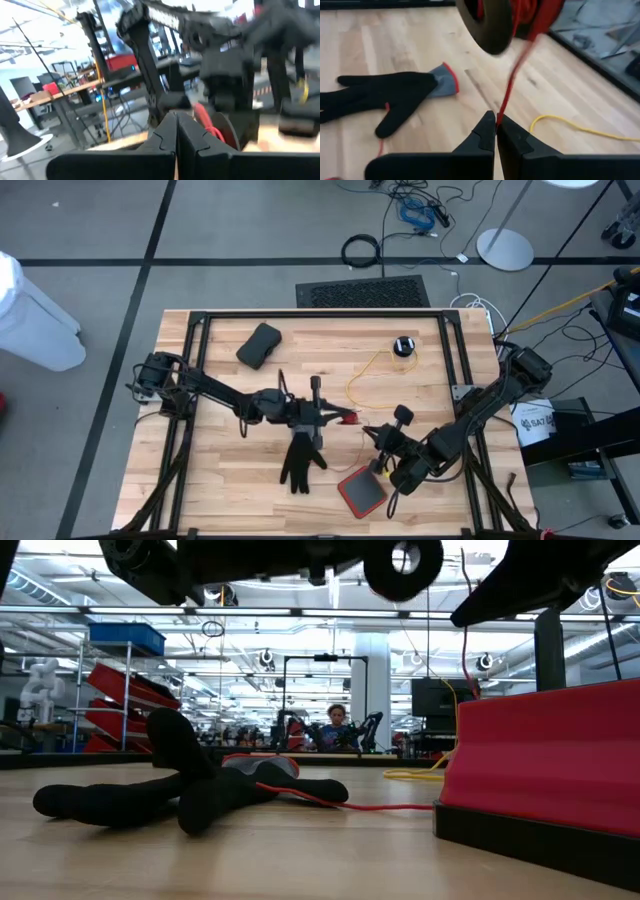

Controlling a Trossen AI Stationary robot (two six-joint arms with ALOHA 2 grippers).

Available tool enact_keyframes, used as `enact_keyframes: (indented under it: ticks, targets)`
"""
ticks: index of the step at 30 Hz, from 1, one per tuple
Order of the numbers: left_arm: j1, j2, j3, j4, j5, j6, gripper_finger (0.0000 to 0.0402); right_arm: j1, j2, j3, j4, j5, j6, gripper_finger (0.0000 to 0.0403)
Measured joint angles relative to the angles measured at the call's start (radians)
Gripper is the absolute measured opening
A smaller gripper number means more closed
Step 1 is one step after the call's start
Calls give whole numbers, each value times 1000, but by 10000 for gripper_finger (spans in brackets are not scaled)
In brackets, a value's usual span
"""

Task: Coil cords
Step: Coil the red wire onto the black spool

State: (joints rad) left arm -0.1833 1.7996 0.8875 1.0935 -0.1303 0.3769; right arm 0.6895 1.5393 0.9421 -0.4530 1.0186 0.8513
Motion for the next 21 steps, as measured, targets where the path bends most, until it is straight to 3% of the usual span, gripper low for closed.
enact_keyframes:
  ticks: [14,21]
  targets:
    - [37,0,0,200,23,-171,0,-55,166,0,43,173,36,0]
    - [44,0,1,249,-15,-162,0,-113,204,0,223,214,-75,0]
